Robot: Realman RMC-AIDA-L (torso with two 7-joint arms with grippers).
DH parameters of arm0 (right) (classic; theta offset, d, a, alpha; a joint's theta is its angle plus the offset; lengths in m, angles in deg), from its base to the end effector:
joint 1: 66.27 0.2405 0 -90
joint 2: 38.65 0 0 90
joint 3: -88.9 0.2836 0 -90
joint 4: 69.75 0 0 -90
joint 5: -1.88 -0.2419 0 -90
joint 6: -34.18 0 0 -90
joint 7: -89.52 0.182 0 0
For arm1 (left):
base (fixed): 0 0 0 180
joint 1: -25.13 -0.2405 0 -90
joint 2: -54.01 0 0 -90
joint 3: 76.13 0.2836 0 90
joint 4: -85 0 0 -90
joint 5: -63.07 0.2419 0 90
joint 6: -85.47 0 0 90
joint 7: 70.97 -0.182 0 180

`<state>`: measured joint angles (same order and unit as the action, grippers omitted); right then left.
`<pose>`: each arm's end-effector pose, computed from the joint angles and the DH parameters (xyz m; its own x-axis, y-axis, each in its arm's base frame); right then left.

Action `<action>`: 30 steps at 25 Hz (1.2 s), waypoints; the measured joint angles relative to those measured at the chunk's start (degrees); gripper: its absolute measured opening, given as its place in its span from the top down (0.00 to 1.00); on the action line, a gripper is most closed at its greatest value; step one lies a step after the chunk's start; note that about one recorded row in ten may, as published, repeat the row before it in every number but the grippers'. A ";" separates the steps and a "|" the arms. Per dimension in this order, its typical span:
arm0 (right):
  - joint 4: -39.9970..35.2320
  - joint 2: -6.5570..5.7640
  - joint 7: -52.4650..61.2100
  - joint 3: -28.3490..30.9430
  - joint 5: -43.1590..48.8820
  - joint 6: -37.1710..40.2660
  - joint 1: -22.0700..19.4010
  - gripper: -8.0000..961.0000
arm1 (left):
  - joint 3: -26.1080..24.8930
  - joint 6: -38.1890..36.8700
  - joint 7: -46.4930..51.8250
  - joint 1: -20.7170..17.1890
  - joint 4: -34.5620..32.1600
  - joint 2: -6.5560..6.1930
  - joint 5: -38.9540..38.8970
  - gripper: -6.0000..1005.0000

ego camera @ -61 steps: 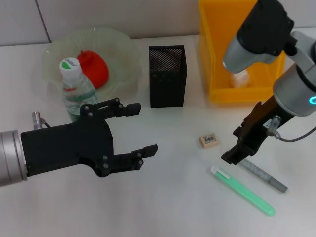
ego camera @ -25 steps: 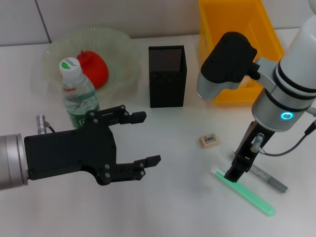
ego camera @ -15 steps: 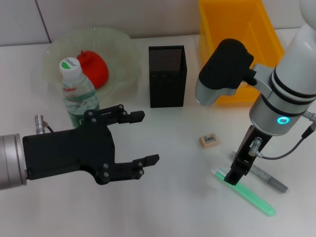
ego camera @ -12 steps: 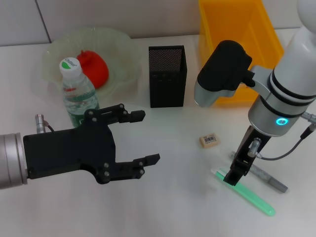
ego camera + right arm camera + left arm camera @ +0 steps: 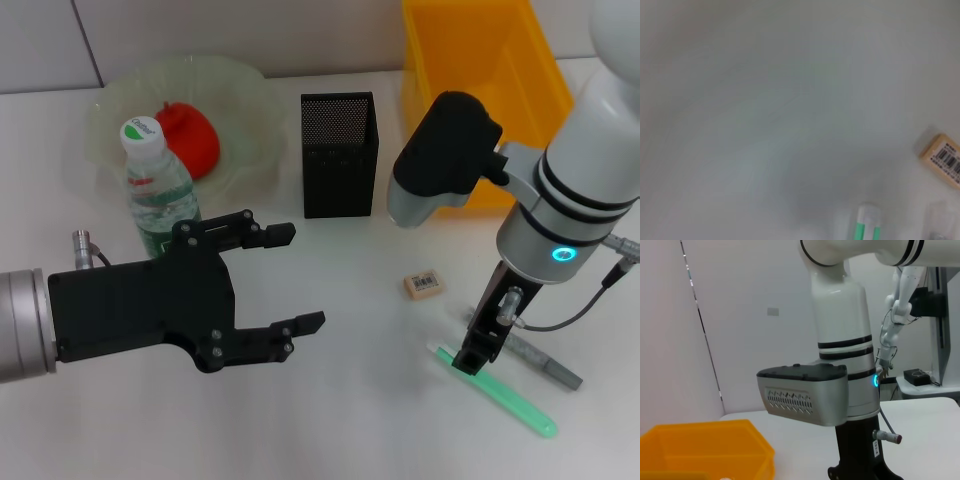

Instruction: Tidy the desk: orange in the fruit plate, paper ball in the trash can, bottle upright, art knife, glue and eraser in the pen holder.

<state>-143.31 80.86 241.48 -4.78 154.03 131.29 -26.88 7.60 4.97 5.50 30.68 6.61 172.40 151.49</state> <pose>0.1982 0.3691 -0.0877 0.6463 -0.5602 0.5181 -0.4355 -0.8284 -0.3524 -0.1938 0.3055 -0.0493 0.8795 -0.1143 0.4620 0.0086 -0.9667 -0.2557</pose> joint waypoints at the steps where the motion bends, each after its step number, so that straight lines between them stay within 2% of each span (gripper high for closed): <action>1: 0.03 0.01 0.00 -0.31 -0.03 -0.19 0.00 0.39 | 0.04 0.00 0.00 -0.02 0.00 0.00 0.00 0.22; 3: 0.09 0.04 0.10 -0.77 -0.05 -0.46 -0.03 0.45 | 0.09 0.00 -0.01 -0.10 0.00 0.00 0.00 0.22; 8: 0.16 0.10 0.36 -0.89 -0.14 -0.90 -0.04 0.50 | 0.13 0.00 -0.01 -0.25 0.00 -0.01 0.00 0.22; 27: 2.05 0.17 1.26 -3.07 -1.06 -3.22 0.18 0.50 | 0.49 0.00 -0.01 -0.18 -0.02 0.00 0.00 0.22; 30: 2.05 0.19 1.68 -3.78 -1.08 -3.36 0.31 0.53 | 0.49 0.00 -0.01 -0.11 0.02 0.00 0.00 0.22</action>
<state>-141.26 81.05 243.17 -8.56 152.95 127.93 -26.57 8.09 4.96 5.49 30.57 6.63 172.39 151.49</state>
